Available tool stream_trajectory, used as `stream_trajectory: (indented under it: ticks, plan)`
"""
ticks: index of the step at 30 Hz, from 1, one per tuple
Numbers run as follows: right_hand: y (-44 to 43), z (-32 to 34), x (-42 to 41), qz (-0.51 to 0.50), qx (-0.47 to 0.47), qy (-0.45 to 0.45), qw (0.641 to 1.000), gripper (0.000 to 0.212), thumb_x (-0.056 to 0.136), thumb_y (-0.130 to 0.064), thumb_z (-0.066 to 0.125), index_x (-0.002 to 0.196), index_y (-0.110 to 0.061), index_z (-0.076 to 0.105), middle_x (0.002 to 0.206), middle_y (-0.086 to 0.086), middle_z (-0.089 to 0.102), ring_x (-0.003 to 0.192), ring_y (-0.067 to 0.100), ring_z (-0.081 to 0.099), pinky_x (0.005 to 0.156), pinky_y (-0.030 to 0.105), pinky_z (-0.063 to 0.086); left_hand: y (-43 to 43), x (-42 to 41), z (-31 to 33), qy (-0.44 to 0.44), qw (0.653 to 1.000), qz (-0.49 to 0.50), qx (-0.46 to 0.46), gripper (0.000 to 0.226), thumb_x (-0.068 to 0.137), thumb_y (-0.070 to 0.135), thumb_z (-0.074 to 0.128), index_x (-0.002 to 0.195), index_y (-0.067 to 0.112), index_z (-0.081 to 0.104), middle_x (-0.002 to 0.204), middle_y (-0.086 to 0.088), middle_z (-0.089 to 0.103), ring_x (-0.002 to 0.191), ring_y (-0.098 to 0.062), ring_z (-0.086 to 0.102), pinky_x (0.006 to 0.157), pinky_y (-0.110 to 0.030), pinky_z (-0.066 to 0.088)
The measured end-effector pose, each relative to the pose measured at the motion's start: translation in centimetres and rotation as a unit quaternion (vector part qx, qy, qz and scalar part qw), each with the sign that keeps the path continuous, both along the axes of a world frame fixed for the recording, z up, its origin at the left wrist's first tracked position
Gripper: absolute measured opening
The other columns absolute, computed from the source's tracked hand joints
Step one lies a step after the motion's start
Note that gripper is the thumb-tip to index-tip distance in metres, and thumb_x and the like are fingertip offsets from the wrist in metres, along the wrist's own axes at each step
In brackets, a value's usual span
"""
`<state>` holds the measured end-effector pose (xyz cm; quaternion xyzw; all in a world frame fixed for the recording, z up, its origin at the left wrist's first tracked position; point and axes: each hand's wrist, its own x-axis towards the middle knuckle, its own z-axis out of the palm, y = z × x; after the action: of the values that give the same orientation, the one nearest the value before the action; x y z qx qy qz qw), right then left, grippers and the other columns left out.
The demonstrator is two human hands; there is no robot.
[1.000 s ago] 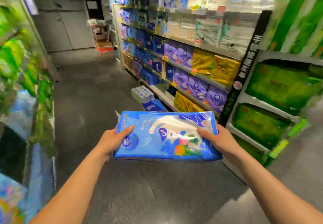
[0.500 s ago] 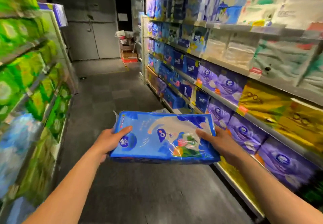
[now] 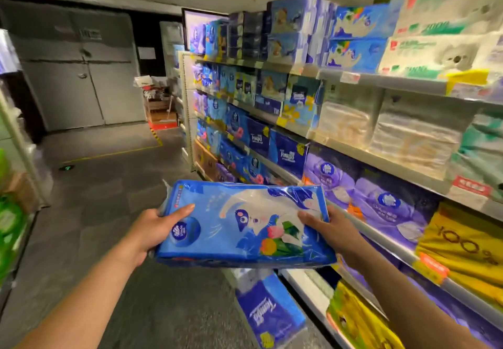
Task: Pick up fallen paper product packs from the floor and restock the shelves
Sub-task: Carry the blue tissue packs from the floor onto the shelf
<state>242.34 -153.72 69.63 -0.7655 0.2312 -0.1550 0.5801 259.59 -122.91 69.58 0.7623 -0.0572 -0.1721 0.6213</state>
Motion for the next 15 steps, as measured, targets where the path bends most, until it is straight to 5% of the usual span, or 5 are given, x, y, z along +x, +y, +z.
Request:
stream_trajectory:
  ticks: [3,9,13,15]
  plan:
    - [-4.1,2.0,9.8,-0.008,-0.006,-0.014,1.000,0.017,0.092,-0.029,0.074,0.102,-0.016,0.069,0.085,-0.002,0.080,0.071,0.014,0.077,0.058,0.022,0.057,-4.2,9.9,1.7,-0.010,1.000,-0.011,-0.014,0.034,0.086,0.033,0.077,0.101,0.003,0.076,0.085,-0.016,0.078,0.078,-0.029,0.077,0.066,-0.034,0.062]
    - [-10.0,8.2,26.9,-0.024,-0.057,-0.024,0.998,0.026,0.091,-0.037,0.074,0.105,-0.015,0.071,0.084,-0.007,0.080,0.073,0.011,0.076,0.061,0.021,0.057,-10.7,29.5,6.6,-0.036,0.997,-0.069,-0.016,0.037,0.088,0.039,0.073,0.099,0.003,0.076,0.087,-0.016,0.078,0.080,-0.030,0.077,0.081,-0.042,0.060]
    - [-13.0,10.6,37.1,-0.049,-0.078,-0.054,0.994,0.025,0.093,-0.035,0.071,0.105,-0.013,0.070,0.088,-0.001,0.080,0.078,0.018,0.078,0.071,0.032,0.062,-16.2,43.1,9.2,-0.076,0.989,-0.120,-0.039,0.034,0.089,0.035,0.072,0.104,0.005,0.073,0.082,-0.011,0.078,0.070,-0.022,0.076,0.054,-0.027,0.058]
    - [-14.2,11.1,41.0,-0.091,-0.088,-0.066,0.990,0.022,0.093,-0.033,0.071,0.103,-0.013,0.070,0.084,-0.003,0.080,0.075,0.016,0.077,0.067,0.030,0.061,-19.0,49.2,10.0,-0.098,0.981,-0.161,-0.053,0.043,0.083,0.040,0.076,0.109,0.006,0.072,0.085,-0.009,0.079,0.074,-0.023,0.077,0.057,-0.028,0.059]
